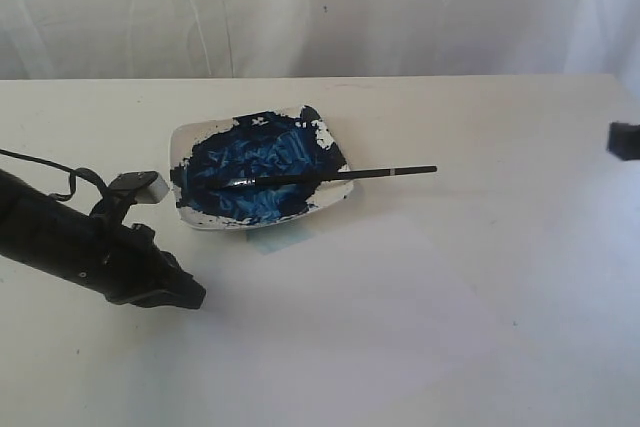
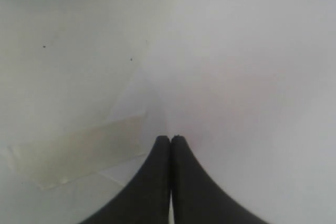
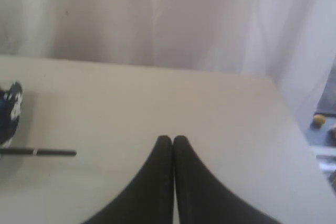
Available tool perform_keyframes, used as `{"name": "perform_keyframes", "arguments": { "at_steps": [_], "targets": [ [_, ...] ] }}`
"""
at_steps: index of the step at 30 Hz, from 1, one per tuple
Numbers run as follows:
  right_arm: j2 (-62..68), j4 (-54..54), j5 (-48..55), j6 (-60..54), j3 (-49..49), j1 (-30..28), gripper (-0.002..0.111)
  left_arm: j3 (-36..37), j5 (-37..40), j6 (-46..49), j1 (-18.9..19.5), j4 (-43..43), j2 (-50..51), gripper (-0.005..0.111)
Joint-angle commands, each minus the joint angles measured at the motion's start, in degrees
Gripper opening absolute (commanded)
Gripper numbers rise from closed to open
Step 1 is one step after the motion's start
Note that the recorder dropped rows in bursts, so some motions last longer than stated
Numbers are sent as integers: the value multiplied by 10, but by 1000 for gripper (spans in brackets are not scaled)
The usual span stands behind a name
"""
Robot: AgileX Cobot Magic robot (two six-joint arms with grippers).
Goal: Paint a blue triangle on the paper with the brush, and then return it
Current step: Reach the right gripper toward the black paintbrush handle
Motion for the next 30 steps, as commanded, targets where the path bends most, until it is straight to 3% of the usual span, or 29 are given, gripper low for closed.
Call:
{"name": "perform_keyframes", "arguments": {
  "at_steps": [1,9,13,17,23,24,26,30],
  "targets": [
    [91,-49,13,6,-18,59,0,3,13,2,-3,-4,-2,0],
    [228,-50,209,6,-102,154,0,3,18,2,-3,-4,-2,0],
    [256,49,227,-54,-140,173,0,3,20,2,-3,-4,-2,0],
    [268,283,239,-260,-190,173,0,3,20,2,-3,-4,-2,0],
    [291,754,344,-679,-256,172,0,3,23,2,-3,-4,-2,0],
    [304,877,344,-771,-262,172,0,3,23,2,-3,-4,-2,0],
    [329,971,327,-829,-262,172,0,3,23,2,-3,-4,-2,0],
    [381,1060,336,-839,-262,145,0,3,23,2,-3,-4,-2,0]
  ]
}}
